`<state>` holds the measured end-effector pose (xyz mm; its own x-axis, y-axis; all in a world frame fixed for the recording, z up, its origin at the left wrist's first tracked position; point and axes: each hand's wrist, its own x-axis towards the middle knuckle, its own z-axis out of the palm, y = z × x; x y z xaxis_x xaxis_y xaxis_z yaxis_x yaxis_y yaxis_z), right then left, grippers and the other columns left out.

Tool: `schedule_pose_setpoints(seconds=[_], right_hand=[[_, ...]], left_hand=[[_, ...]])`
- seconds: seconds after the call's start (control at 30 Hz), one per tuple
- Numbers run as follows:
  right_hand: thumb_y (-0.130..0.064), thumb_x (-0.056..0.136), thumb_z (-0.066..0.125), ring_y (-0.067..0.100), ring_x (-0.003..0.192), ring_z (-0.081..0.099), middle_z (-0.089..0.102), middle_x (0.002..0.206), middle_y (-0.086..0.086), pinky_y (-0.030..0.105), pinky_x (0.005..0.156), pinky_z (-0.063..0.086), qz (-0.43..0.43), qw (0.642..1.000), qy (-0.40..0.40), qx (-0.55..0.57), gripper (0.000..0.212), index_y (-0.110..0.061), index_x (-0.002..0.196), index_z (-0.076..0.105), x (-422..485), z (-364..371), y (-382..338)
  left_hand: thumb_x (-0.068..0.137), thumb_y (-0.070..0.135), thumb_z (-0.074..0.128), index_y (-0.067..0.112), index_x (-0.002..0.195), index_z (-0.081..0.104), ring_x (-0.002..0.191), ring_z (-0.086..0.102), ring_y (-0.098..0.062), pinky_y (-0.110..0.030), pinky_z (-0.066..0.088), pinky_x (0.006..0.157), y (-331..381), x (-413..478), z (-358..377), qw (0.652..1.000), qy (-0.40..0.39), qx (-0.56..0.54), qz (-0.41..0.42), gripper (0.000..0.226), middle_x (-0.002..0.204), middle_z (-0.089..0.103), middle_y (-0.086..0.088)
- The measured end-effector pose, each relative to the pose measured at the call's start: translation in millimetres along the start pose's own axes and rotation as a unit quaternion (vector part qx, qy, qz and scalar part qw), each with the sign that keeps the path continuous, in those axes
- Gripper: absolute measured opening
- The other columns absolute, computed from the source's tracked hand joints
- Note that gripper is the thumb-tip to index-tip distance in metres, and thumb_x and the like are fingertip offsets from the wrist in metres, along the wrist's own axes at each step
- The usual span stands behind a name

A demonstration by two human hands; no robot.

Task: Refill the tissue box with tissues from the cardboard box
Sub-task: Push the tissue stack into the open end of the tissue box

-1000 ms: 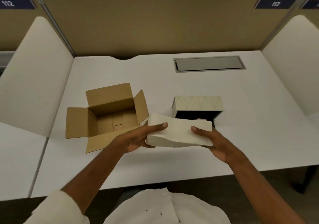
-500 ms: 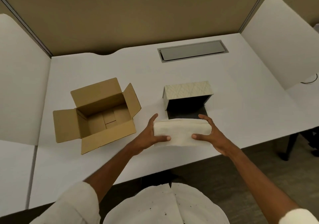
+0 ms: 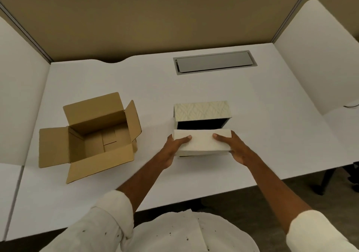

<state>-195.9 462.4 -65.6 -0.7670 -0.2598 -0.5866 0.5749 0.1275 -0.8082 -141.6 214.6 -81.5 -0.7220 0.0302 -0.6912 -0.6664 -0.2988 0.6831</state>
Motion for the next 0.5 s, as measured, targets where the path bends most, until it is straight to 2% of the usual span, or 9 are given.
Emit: schedule_pose_setpoints(seconds=[0.1, 0.17, 0.3, 0.33, 0.43, 0.5], right_hand=[[-0.025, 0.084, 0.083, 0.027, 0.118, 0.068, 0.075, 0.122, 0.008, 0.032, 0.087, 0.057, 0.008, 1.000, 0.003, 0.003, 0.049, -0.012, 0.128, 0.067, 22.0, -16.5, -1.3], [-0.023, 0.084, 0.083, 0.026, 0.119, 0.068, 0.074, 0.124, 0.006, 0.036, 0.094, 0.055, 0.011, 1.000, 0.002, -0.003, 0.051, -0.014, 0.130, 0.064, 35.5, -23.7, -1.1], [-0.030, 0.083, 0.083, 0.019, 0.119, 0.065, 0.071, 0.127, 0.000, 0.030, 0.094, 0.054, 0.002, 0.999, 0.009, -0.052, 0.057, -0.019, 0.134, 0.059, 50.8, -27.5, 7.1], [-0.035, 0.082, 0.084, 0.018, 0.120, 0.064, 0.068, 0.128, -0.002, 0.031, 0.096, 0.054, 0.001, 0.997, 0.017, -0.074, 0.062, -0.021, 0.136, 0.056, 51.7, -27.9, 10.7], [-0.047, 0.081, 0.082, 0.016, 0.124, 0.058, 0.062, 0.135, -0.004, 0.040, 0.107, 0.050, 0.002, 0.993, 0.038, -0.114, 0.076, -0.024, 0.144, 0.047, 51.6, -29.4, 19.0], [-0.048, 0.082, 0.081, 0.016, 0.125, 0.057, 0.061, 0.135, -0.005, 0.040, 0.106, 0.050, 0.002, 0.993, 0.050, -0.110, 0.077, -0.025, 0.146, 0.046, 51.4, -29.9, 21.1]], left_hand=[[0.079, 0.029, 0.085, 0.016, 0.140, 0.053, 0.122, 0.062, -0.025, -0.047, 0.045, 0.112, -5.8, 16.1, 13.9, 0.999, 0.026, -0.024, 0.003, 0.071, 0.129, 0.069, -0.005], [0.079, 0.028, 0.085, 0.017, 0.137, 0.056, 0.122, 0.063, -0.025, -0.046, 0.045, 0.112, -8.5, 24.7, 20.3, 0.998, 0.045, -0.035, 0.010, 0.066, 0.127, 0.070, -0.003], [0.079, 0.027, 0.086, 0.020, 0.136, 0.056, 0.124, 0.061, -0.022, -0.032, 0.051, 0.099, -15.4, 33.8, 31.0, 0.996, 0.078, -0.009, 0.037, 0.065, 0.132, 0.067, -0.004], [0.077, 0.032, 0.087, 0.020, 0.137, 0.055, 0.125, 0.060, -0.022, -0.032, 0.051, 0.099, -17.0, 34.1, 32.9, 0.995, 0.095, 0.008, 0.042, 0.069, 0.135, 0.065, -0.005], [0.066, 0.055, 0.088, 0.017, 0.143, 0.047, 0.134, 0.050, -0.027, -0.048, 0.046, 0.110, -22.1, 30.7, 33.8, 0.975, 0.189, 0.107, 0.045, 0.095, 0.147, 0.050, -0.009], [0.069, 0.059, 0.085, 0.013, 0.151, 0.038, 0.138, 0.044, -0.025, -0.049, 0.043, 0.113, -24.6, 26.3, 33.6, 0.957, 0.249, 0.137, 0.054, 0.105, 0.155, 0.040, -0.007]])
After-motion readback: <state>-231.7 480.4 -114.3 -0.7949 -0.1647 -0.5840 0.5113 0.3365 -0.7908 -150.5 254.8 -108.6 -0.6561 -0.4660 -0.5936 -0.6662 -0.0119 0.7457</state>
